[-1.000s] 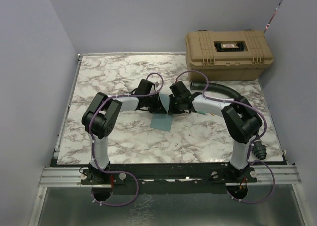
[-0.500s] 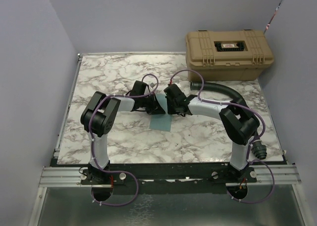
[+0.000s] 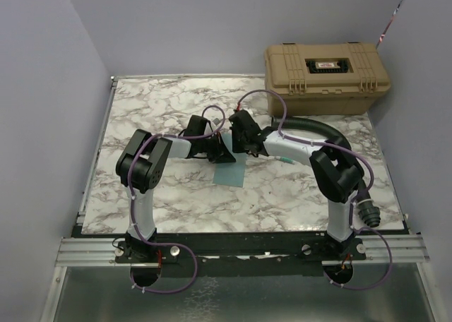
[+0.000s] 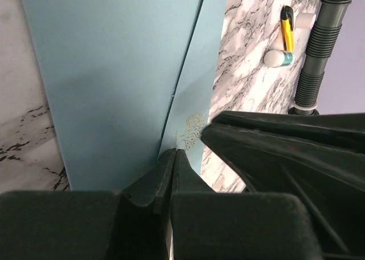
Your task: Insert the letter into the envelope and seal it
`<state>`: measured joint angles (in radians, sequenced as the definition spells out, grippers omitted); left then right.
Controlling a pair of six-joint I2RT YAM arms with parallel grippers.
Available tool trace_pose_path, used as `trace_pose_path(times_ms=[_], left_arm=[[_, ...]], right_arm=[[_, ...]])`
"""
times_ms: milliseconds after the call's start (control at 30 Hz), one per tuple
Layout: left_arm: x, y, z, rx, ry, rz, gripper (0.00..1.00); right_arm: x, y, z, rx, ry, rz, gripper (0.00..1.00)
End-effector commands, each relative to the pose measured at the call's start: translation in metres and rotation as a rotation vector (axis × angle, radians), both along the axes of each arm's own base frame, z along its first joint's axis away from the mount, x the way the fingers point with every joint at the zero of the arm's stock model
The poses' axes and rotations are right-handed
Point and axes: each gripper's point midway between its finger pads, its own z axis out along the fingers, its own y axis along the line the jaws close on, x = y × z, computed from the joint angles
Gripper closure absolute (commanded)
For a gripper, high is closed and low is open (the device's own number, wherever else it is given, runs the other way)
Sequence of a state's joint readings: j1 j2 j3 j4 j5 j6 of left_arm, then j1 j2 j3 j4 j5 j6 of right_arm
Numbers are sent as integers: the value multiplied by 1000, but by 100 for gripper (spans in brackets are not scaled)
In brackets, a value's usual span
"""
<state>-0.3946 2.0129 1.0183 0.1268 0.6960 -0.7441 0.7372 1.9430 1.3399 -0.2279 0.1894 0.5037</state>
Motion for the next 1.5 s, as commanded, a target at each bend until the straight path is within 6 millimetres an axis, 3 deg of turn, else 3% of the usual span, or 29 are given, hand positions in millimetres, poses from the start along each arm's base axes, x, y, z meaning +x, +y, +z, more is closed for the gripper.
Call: trace_pose_path(times_ms=[0,200,333,600,867,1000,1133,1233,1333,1467], left_arm=[[-64,61,-95,322,274,44,100],[-67,61,-96,310,287,50,100],[-67,62,-96,298,310,79,100],[-70,64,-97,293,324,80,100],[-67,64,-99,294,323,89,100],[-65,61,-93,273,318,93,100],[-45,39,-64,123,254,103,100],[-18,14,-15,-76,131,98,100],[6,0,31,-188,13,87,100],[23,-4,60,-213,-68,102,100]], right_arm=[[-11,-7,-31,-50,70,8,89],[-16,-7,-51,-73,119,20,90],[-14,-20,-61,-119,137,-56,91],[17,-58,-71,-134,156,-229,93],[62,-62,-62,-89,129,-242,93],[65,-50,-32,-33,89,-190,92],[49,-38,12,63,42,-123,92],[29,-38,29,89,32,-106,91],[9,-45,25,84,54,-103,90],[-10,-47,13,68,89,-79,89]])
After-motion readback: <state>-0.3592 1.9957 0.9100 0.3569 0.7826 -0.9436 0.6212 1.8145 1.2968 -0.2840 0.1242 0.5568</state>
